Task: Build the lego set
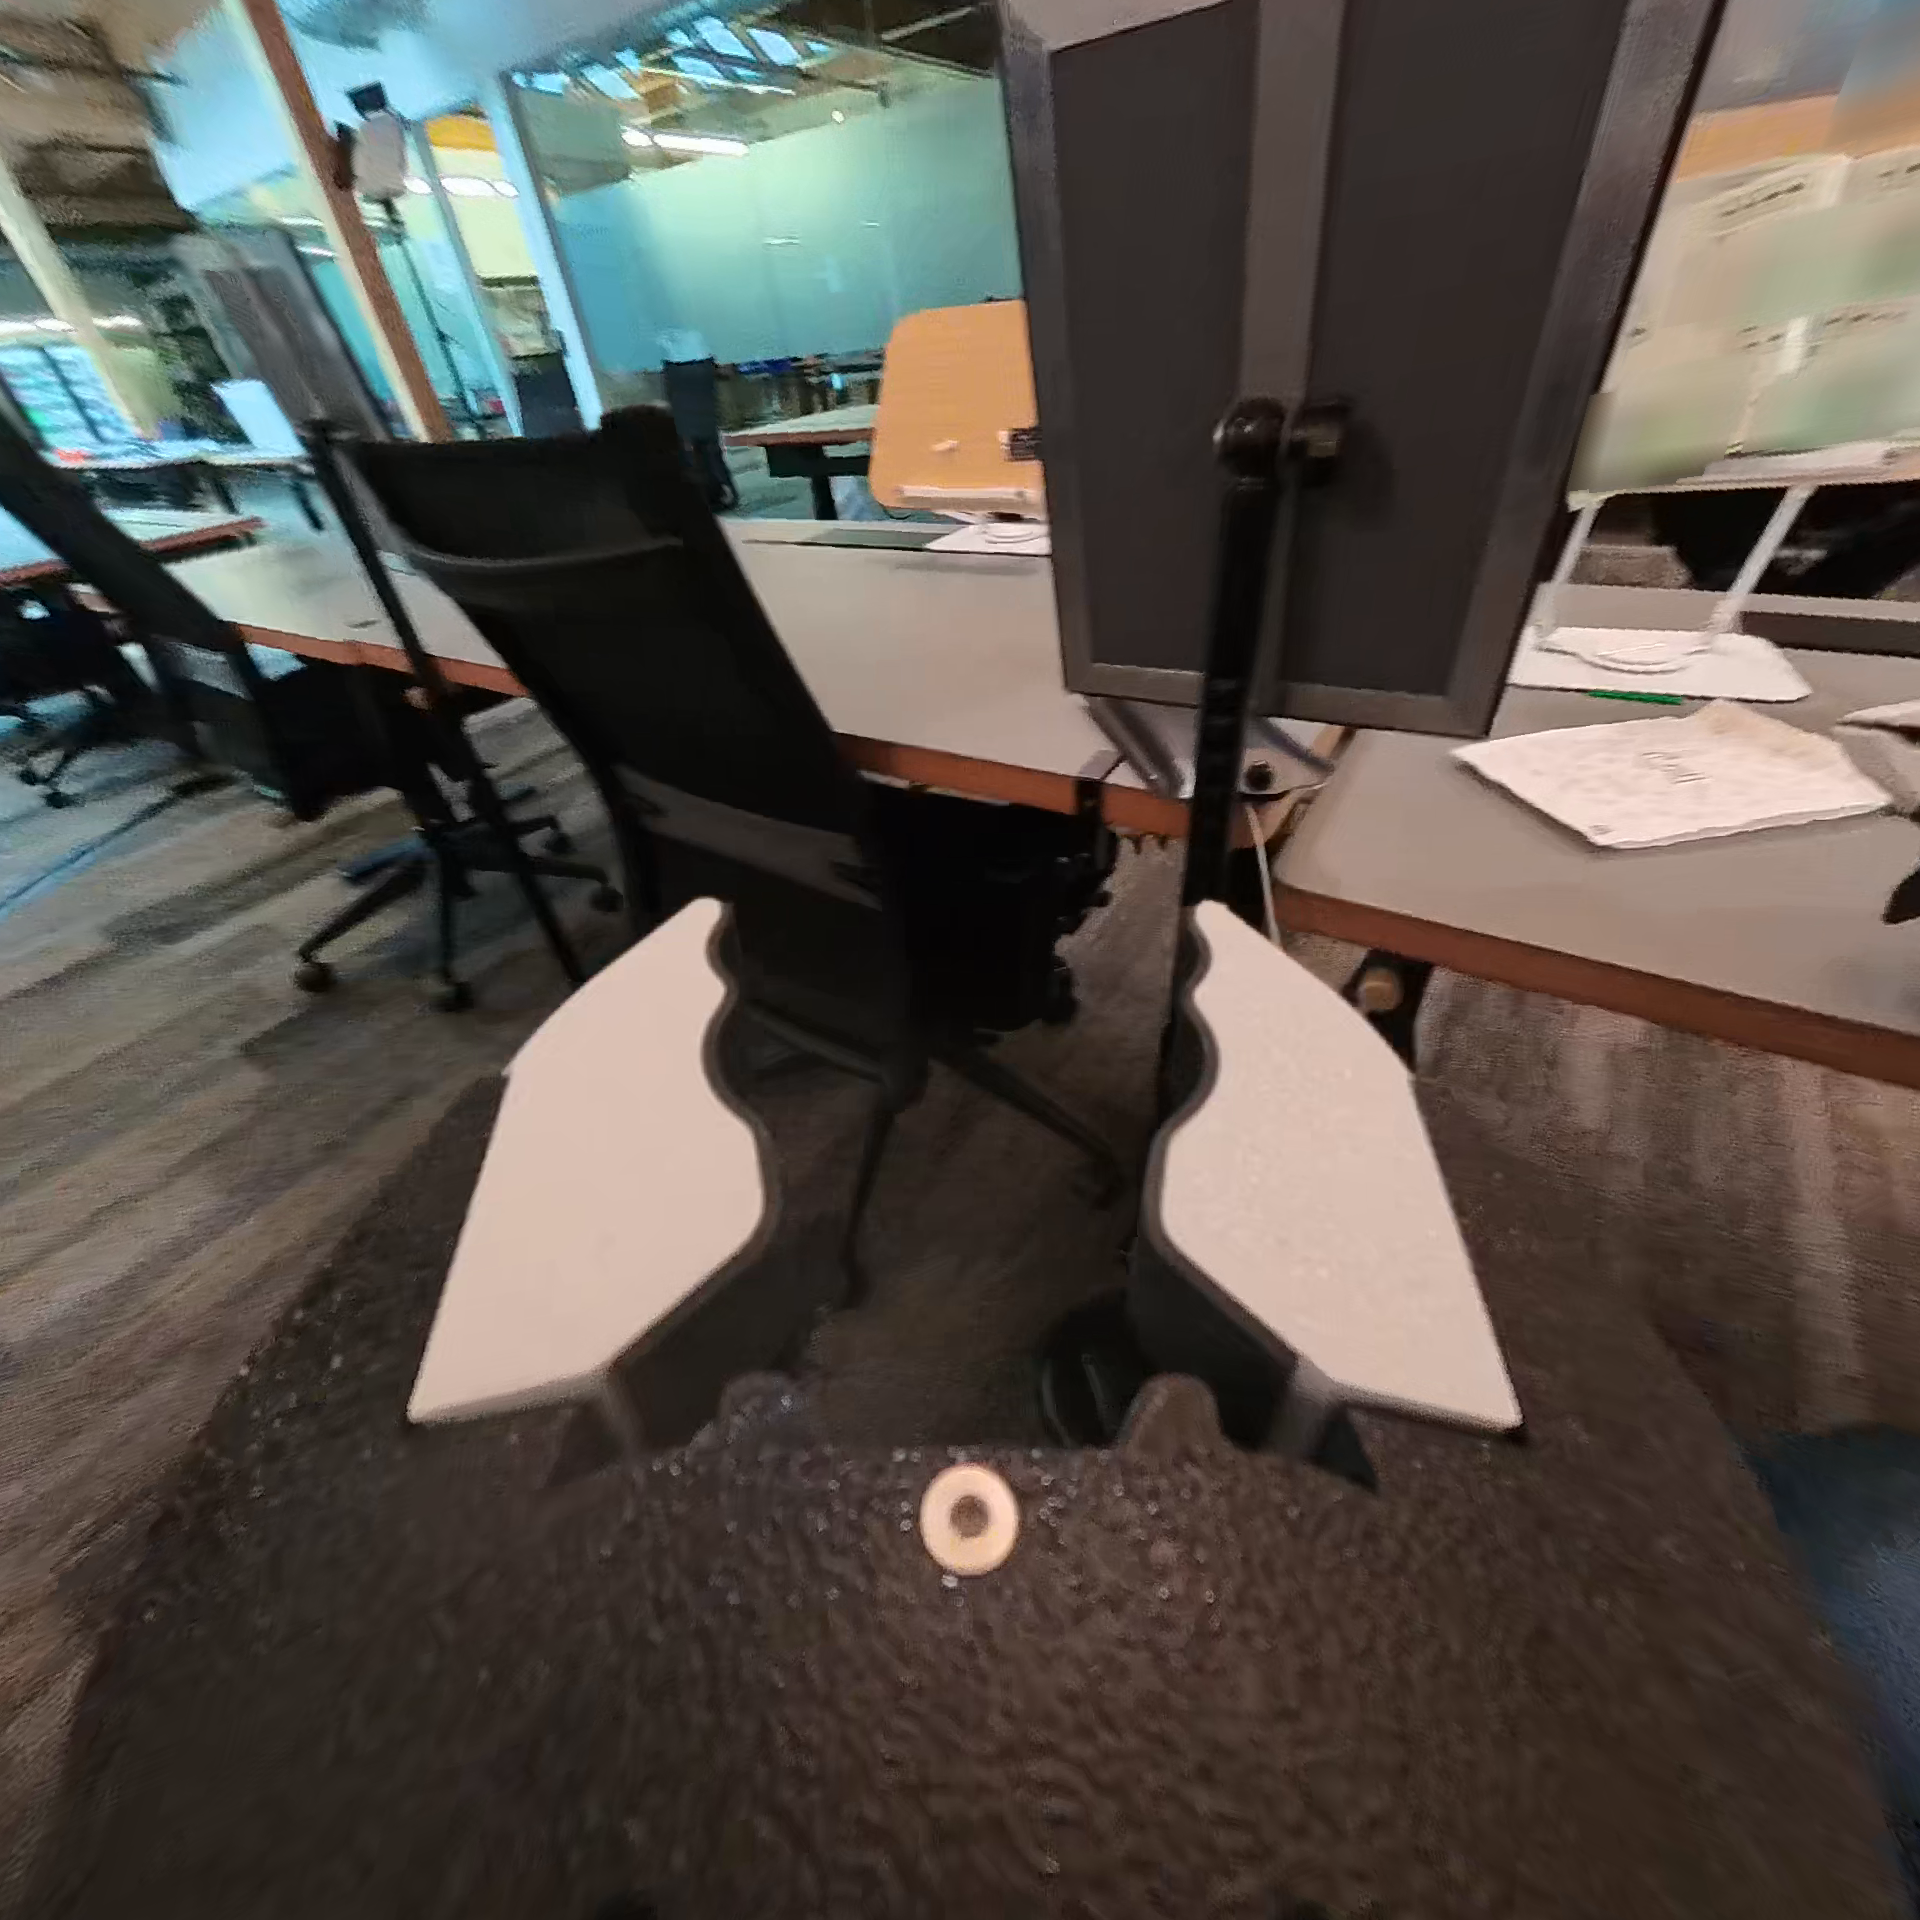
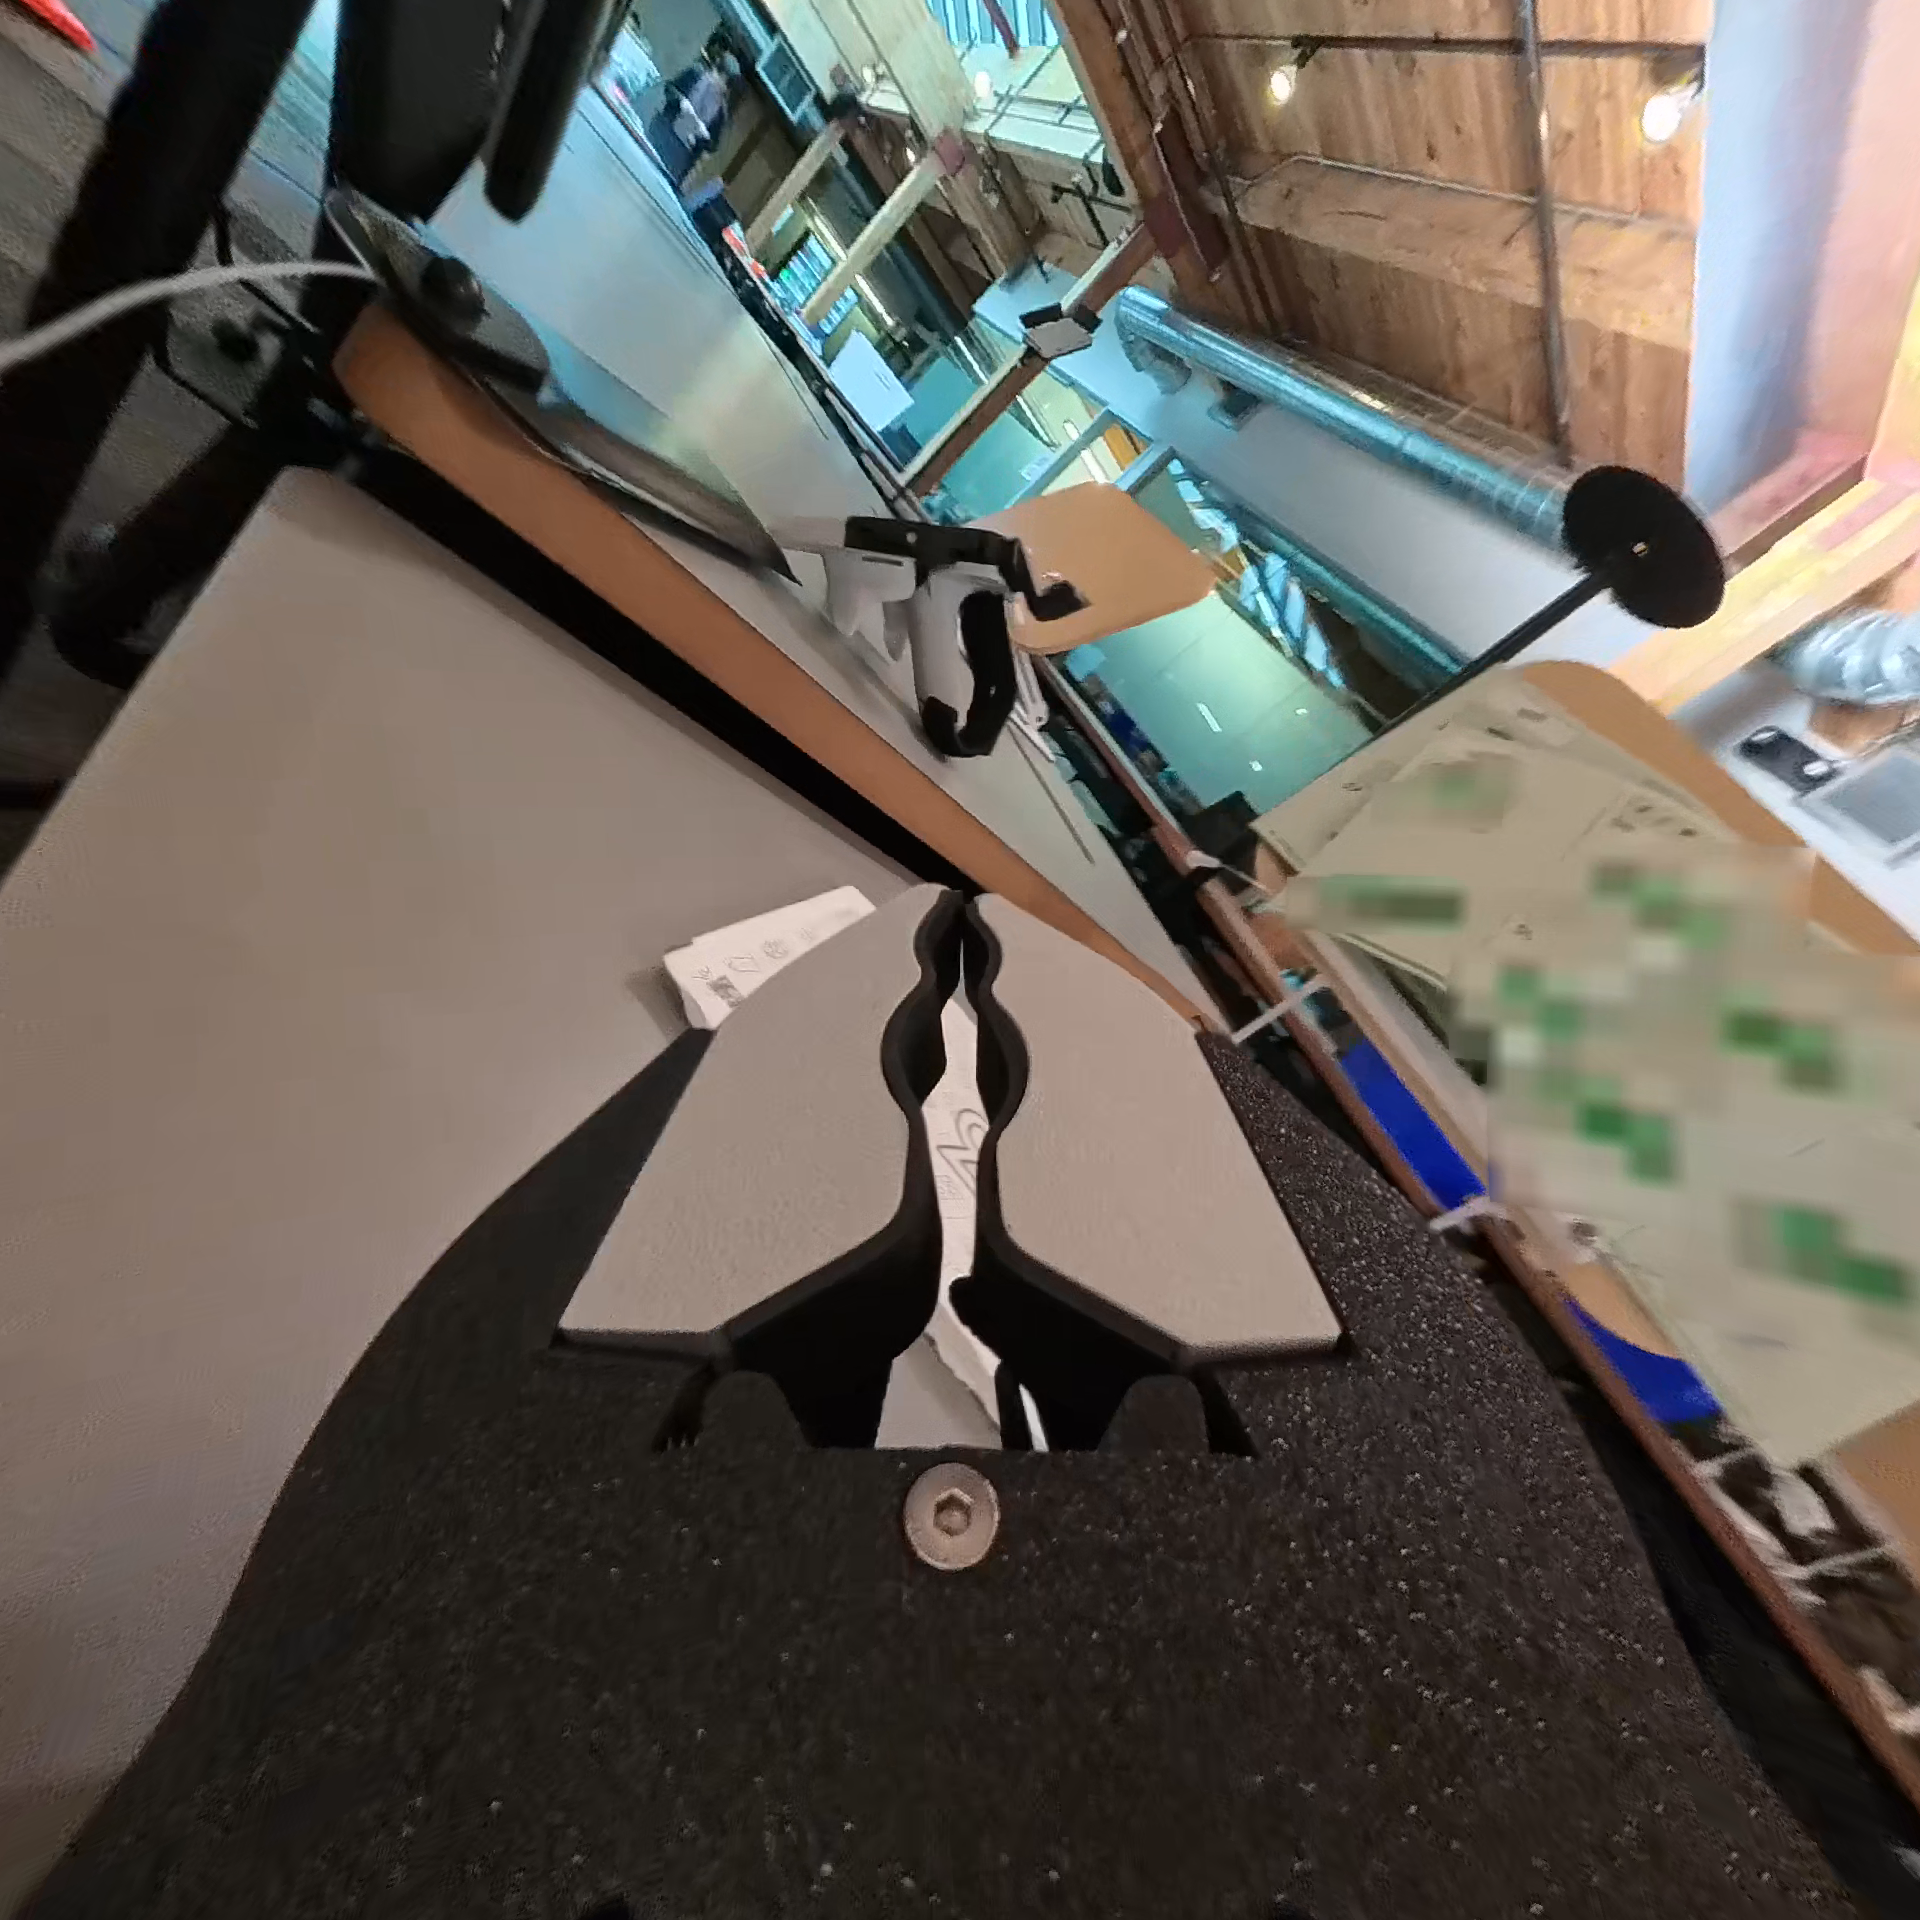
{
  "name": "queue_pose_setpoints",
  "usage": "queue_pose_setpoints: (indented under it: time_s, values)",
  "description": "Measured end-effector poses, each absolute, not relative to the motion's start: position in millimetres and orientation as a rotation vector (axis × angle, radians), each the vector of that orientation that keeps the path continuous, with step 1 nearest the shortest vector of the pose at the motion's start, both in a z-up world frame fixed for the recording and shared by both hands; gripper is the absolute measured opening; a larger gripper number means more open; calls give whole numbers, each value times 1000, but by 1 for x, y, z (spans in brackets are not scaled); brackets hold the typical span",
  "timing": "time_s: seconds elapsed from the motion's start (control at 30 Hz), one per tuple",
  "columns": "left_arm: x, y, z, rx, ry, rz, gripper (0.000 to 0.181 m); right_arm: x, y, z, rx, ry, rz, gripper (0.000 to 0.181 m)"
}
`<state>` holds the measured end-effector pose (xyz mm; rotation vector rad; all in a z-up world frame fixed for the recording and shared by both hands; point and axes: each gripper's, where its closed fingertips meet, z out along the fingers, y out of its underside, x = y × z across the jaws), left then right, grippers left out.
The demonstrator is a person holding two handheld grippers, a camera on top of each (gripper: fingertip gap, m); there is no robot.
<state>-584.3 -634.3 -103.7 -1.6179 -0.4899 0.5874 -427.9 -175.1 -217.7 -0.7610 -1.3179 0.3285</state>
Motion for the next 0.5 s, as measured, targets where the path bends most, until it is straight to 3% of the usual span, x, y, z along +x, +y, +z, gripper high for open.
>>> queue_pose_setpoints:
  time_s: [0.2,0.5]
  values:
    - [-581,-714,-138,-1659,-642,503,81,-421,-221,-192,-765,-1177,391,0]
    - [-620,-779,-167,-1538,-807,442,81,-493,-448,-124,-447,-1236,902,3]
